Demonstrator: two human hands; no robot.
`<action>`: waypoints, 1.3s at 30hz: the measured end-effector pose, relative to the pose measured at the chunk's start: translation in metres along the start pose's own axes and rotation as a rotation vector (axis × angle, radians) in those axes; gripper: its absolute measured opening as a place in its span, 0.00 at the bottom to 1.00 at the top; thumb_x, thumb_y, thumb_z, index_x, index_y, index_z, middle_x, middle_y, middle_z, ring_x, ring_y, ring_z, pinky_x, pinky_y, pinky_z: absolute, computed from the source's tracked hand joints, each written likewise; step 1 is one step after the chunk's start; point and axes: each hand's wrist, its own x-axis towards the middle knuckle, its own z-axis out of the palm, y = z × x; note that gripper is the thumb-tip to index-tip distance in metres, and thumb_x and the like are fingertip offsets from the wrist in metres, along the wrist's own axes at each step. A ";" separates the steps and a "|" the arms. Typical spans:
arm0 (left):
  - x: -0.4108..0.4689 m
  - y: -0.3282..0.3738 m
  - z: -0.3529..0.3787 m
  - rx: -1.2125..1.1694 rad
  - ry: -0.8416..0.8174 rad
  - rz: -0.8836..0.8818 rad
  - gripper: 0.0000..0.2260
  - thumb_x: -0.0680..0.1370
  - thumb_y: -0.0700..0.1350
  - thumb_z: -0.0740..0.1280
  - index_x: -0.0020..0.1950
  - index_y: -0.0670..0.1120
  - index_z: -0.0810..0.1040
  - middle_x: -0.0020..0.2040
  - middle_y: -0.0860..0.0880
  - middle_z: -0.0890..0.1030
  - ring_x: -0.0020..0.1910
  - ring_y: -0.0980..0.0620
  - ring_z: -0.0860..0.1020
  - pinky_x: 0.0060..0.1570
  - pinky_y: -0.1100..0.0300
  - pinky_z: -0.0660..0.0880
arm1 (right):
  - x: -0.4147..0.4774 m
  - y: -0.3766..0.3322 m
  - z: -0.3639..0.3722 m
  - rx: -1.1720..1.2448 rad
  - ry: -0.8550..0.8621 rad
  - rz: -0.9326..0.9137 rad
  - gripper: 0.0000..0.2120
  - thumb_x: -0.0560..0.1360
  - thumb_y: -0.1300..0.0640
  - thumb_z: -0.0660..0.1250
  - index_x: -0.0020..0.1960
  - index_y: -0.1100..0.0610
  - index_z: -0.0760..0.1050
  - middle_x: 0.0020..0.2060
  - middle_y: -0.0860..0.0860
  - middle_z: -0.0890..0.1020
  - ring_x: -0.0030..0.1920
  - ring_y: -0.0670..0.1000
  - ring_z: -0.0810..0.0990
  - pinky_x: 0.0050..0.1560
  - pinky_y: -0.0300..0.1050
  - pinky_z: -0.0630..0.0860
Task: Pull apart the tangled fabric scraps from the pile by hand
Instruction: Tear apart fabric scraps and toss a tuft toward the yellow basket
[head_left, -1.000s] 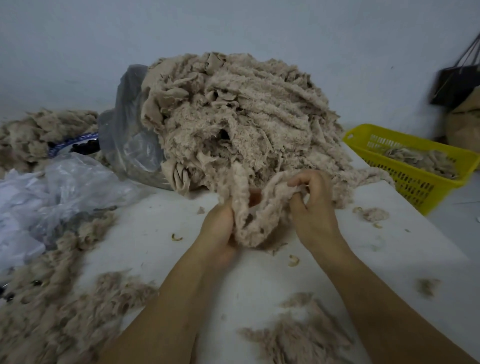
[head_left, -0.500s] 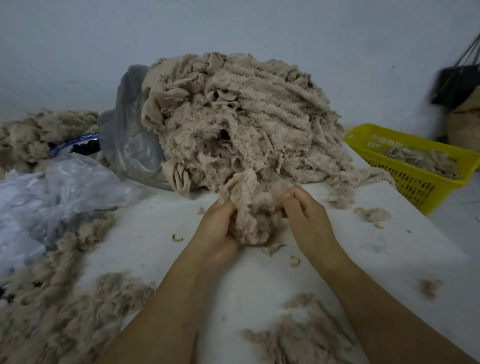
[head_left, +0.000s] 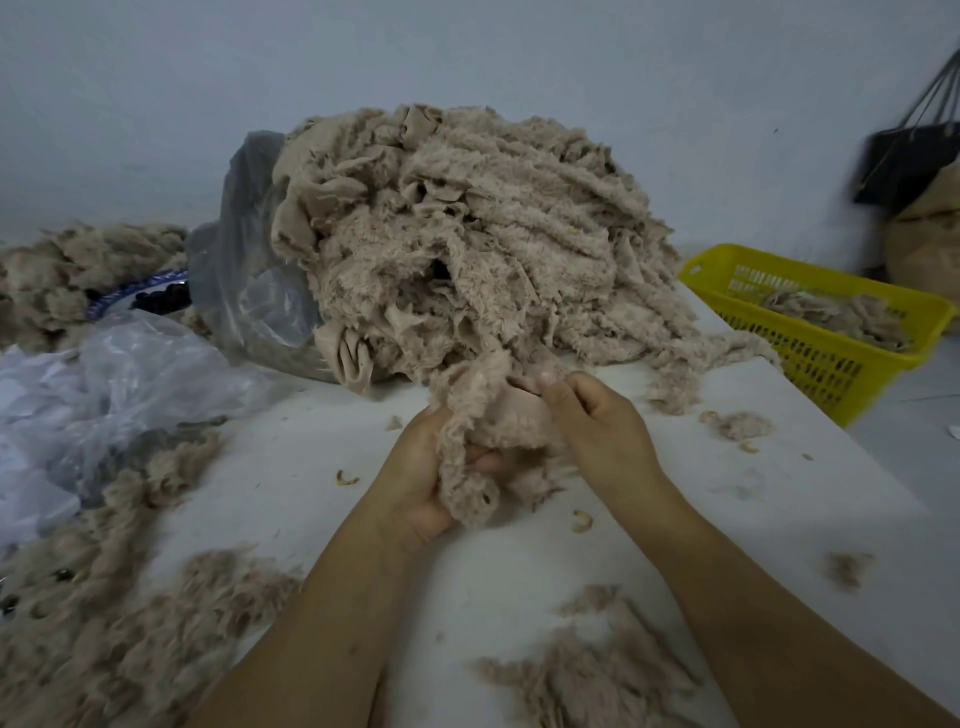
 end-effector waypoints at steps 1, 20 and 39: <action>0.001 0.003 -0.001 -0.036 0.037 0.017 0.07 0.73 0.41 0.64 0.38 0.43 0.81 0.28 0.50 0.75 0.21 0.58 0.68 0.19 0.68 0.66 | 0.003 0.001 -0.003 0.029 0.044 0.036 0.24 0.79 0.41 0.63 0.31 0.50 0.59 0.22 0.43 0.62 0.24 0.43 0.60 0.25 0.33 0.58; 0.002 -0.003 0.002 0.067 0.100 0.059 0.16 0.70 0.43 0.69 0.56 0.40 0.81 0.50 0.39 0.84 0.46 0.45 0.84 0.45 0.52 0.82 | -0.008 -0.001 0.001 0.012 -0.172 -0.012 0.29 0.74 0.28 0.53 0.45 0.53 0.75 0.32 0.35 0.76 0.34 0.36 0.74 0.37 0.28 0.69; 0.008 -0.008 -0.001 0.249 0.264 0.137 0.17 0.76 0.54 0.69 0.55 0.43 0.85 0.56 0.40 0.84 0.56 0.42 0.83 0.58 0.47 0.79 | 0.003 0.004 -0.002 0.195 0.014 0.110 0.11 0.82 0.47 0.59 0.48 0.49 0.76 0.34 0.42 0.78 0.35 0.41 0.76 0.37 0.34 0.71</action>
